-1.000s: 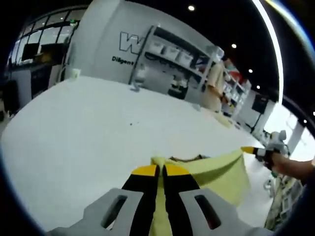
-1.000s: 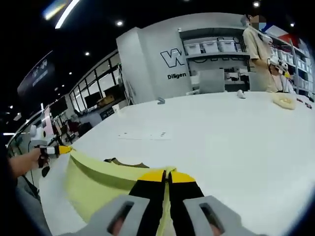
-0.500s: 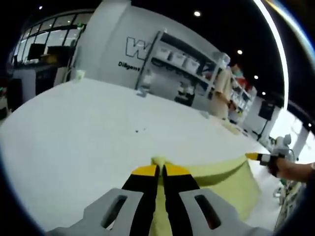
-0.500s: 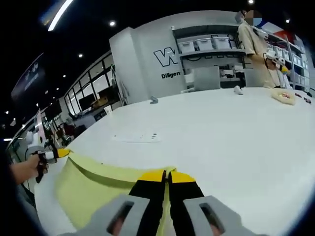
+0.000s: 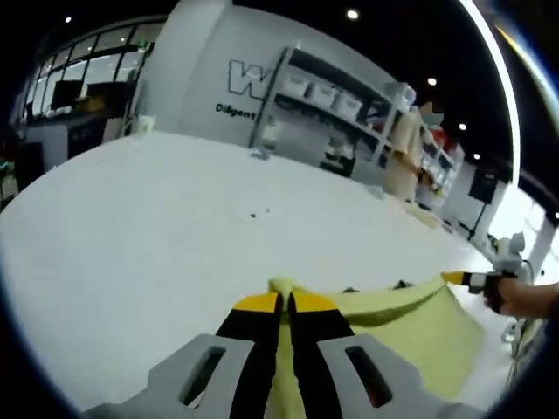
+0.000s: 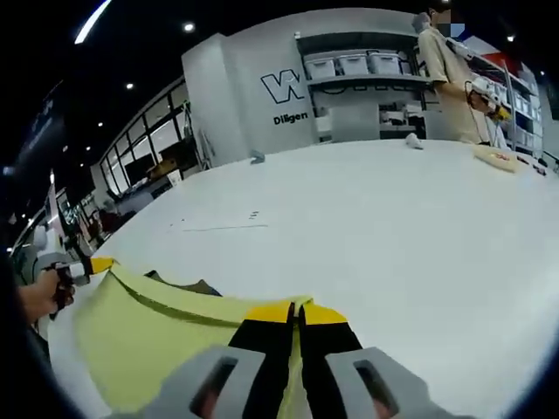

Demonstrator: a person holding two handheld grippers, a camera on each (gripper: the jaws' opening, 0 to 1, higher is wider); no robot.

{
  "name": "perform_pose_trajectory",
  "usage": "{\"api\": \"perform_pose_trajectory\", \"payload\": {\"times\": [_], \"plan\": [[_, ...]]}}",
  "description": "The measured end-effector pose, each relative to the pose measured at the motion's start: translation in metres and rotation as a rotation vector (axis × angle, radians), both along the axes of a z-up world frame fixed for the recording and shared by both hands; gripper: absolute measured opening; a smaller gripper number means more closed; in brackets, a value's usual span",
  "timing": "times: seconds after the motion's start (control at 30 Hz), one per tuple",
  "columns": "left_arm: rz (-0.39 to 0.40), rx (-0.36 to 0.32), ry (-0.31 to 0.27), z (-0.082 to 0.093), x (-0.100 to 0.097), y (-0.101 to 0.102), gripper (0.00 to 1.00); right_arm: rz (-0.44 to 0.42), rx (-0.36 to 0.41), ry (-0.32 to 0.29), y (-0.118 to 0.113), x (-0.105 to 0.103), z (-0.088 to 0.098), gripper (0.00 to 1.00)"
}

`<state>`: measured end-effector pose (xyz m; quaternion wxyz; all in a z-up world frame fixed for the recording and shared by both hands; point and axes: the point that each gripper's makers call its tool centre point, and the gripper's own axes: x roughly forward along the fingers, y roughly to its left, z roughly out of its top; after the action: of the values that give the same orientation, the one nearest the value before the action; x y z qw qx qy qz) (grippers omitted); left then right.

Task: Fold the garment on the visible template until the final outline fits inside the template.

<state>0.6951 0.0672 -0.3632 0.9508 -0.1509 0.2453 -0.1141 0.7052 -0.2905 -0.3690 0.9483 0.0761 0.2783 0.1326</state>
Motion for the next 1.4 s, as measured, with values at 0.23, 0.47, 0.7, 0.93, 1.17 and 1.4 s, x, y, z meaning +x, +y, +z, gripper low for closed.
{"api": "perform_pose_trajectory", "payload": {"times": [0.23,0.47,0.7,0.93,1.17,1.4], "plan": [[-0.04,0.016,-0.068,0.01,0.005,-0.001,0.13,-0.04,0.017,-0.024,-0.012,0.004,0.003,0.13],[-0.058,0.085,-0.148,0.031,0.002,-0.002,0.25,0.006,-0.015,-0.065,-0.014,-0.007,0.017,0.15],[-0.144,0.136,-0.145,0.033,-0.02,-0.02,0.26,0.063,-0.033,-0.093,-0.008,-0.031,0.024,0.15],[-0.202,0.146,-0.151,0.039,-0.054,-0.028,0.26,0.136,-0.021,-0.108,-0.005,-0.068,0.028,0.14],[-0.204,0.128,-0.136,0.037,-0.085,-0.006,0.25,0.254,-0.026,-0.1,0.0,-0.118,0.028,0.2],[-0.243,0.121,-0.134,0.053,-0.129,-0.001,0.26,0.319,-0.016,-0.042,-0.008,-0.161,0.013,0.22]]}}
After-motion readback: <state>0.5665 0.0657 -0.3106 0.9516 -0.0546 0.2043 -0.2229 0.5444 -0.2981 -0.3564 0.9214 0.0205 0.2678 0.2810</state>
